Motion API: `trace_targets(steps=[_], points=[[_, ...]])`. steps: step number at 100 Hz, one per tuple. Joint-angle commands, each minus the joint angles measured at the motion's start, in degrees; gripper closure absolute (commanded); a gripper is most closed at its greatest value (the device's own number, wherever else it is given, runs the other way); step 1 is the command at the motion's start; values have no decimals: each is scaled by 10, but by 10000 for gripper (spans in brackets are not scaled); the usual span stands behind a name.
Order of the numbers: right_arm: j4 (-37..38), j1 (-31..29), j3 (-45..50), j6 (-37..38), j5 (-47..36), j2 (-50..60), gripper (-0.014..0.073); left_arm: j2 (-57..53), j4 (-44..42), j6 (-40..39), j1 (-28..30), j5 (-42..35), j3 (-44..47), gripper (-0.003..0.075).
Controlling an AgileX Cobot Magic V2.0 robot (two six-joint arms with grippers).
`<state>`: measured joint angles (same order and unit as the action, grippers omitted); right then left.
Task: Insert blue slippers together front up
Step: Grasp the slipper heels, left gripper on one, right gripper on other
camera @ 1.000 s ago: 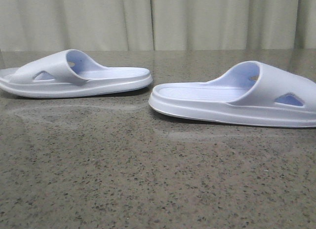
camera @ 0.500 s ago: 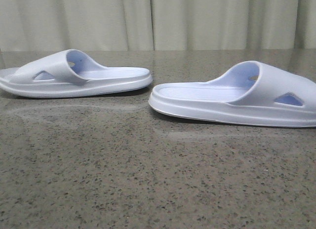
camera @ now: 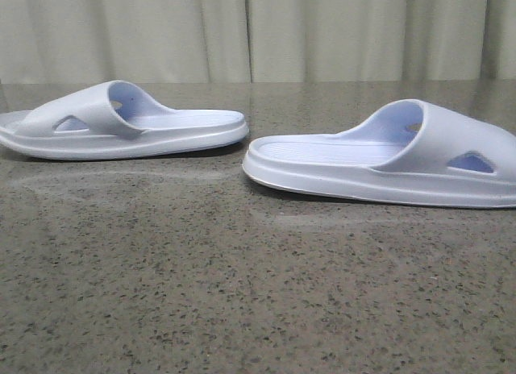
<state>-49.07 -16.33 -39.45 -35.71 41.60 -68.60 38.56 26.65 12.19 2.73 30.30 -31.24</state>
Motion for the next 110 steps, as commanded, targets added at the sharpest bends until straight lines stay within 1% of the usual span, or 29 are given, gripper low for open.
trace_targets(steps=[1,5,11,22,32,39,46,48,53,57,70,87,103,110], points=[[-103,-37,-19,-75,45,-16,265,3,15,5,1,-28,-20,316],[-120,-49,-19,-86,55,-28,265,3,15,5,1,-28,-20,316],[-121,-58,-21,-93,73,-45,265,3,15,6,1,-27,-20,316],[-132,-58,-30,-113,118,-77,265,3,15,11,1,-27,-20,316],[-149,-58,-30,-123,132,-95,280,3,15,11,1,-26,-20,316],[-149,-58,-30,-131,151,-101,370,8,17,11,1,-23,-20,316],[-149,-58,-30,-131,154,-103,518,22,20,11,1,-16,-20,316],[-149,-58,-30,-131,154,-103,545,27,22,11,1,-14,-20,316],[-149,-58,-30,-131,155,-103,647,43,26,12,1,-11,-20,316],[-149,-58,-30,-131,155,-103,701,55,31,14,1,-11,-20,316],[-149,-58,-30,-131,152,-101,697,109,53,17,1,-8,-43,316],[-149,-58,-30,-131,151,-101,697,204,134,91,3,26,-115,316],[-149,-58,-30,-131,151,-101,697,293,179,108,16,55,-180,316],[-149,-58,-30,-131,151,-101,697,333,206,133,26,71,-198,316]])
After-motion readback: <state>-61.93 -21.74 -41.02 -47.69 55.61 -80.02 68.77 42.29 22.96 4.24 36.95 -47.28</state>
